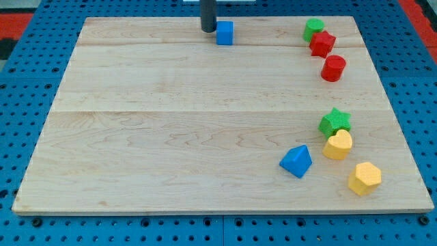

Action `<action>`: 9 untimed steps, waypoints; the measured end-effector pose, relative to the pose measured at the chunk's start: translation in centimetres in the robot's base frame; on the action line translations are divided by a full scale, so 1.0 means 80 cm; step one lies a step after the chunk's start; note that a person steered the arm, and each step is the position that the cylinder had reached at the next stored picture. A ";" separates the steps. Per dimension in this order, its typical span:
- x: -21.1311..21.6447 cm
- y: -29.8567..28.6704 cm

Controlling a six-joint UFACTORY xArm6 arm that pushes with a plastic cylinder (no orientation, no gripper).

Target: Move the blue cube towards the top right of the board

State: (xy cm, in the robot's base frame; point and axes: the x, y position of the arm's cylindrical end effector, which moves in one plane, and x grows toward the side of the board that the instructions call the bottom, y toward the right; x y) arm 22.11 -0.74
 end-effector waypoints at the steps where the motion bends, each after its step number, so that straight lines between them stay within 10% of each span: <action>1: 0.000 0.036; 3: 0.018 0.156; 6: -0.024 0.060; 9: 0.106 0.057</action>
State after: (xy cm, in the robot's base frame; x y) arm 30.58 3.85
